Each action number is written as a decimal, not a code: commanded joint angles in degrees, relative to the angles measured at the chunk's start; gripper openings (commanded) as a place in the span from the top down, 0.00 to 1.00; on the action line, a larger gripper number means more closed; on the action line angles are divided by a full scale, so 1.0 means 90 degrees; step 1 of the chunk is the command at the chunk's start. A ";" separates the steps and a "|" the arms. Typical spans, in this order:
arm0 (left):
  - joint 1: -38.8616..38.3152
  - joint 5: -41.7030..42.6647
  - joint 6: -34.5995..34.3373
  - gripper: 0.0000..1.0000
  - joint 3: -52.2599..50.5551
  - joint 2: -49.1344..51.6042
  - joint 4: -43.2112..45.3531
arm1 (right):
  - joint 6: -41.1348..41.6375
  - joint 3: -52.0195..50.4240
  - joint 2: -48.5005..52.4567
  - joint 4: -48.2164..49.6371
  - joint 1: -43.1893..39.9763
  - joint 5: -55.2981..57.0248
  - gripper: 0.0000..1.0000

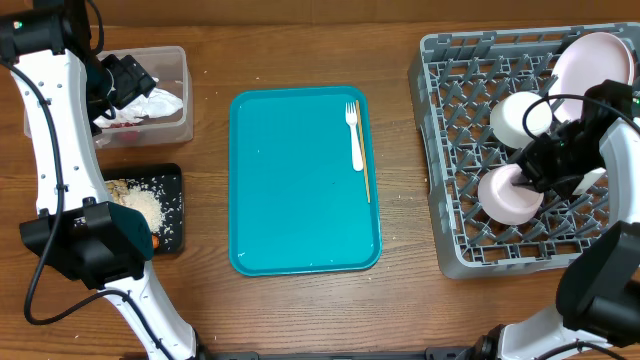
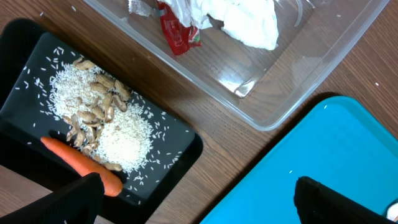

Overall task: Sort waste into correct bins and load items into the dishwasher rack
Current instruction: 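Move the right gripper left toward the white fork on the teal tray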

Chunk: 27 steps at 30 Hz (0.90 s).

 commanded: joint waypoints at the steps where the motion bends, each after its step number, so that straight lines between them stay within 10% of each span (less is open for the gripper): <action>1: -0.0029 -0.0032 -0.0024 0.00 -0.0029 -0.0007 0.0024 | -0.0733 0.0260 -0.0692 0.0325 0.0401 -0.1610 0.93; 3: -0.0032 -0.0007 -0.0068 0.00 -0.0029 -0.0007 0.0027 | -0.0729 0.0260 -0.0886 0.0712 0.0838 -0.1732 0.84; 6: -0.0056 0.0010 -0.0073 0.00 -0.0029 -0.0007 0.0049 | -0.0675 0.0257 -0.0935 0.1409 0.1766 -0.1729 0.14; 8: -0.0087 0.0012 -0.0073 0.00 -0.0029 -0.0007 0.0068 | -0.0678 0.0255 -0.0891 0.1877 0.2397 -0.1613 0.00; 16: -0.0141 -0.0015 -0.0058 0.00 -0.0029 -0.0005 -0.0005 | 0.0024 0.0255 -0.0129 0.3696 0.5076 0.1528 0.02; 27: -0.0141 -0.0041 -0.0036 0.00 -0.0029 -0.0005 -0.0119 | 0.0192 0.0255 0.1445 0.4682 0.5493 0.2254 0.27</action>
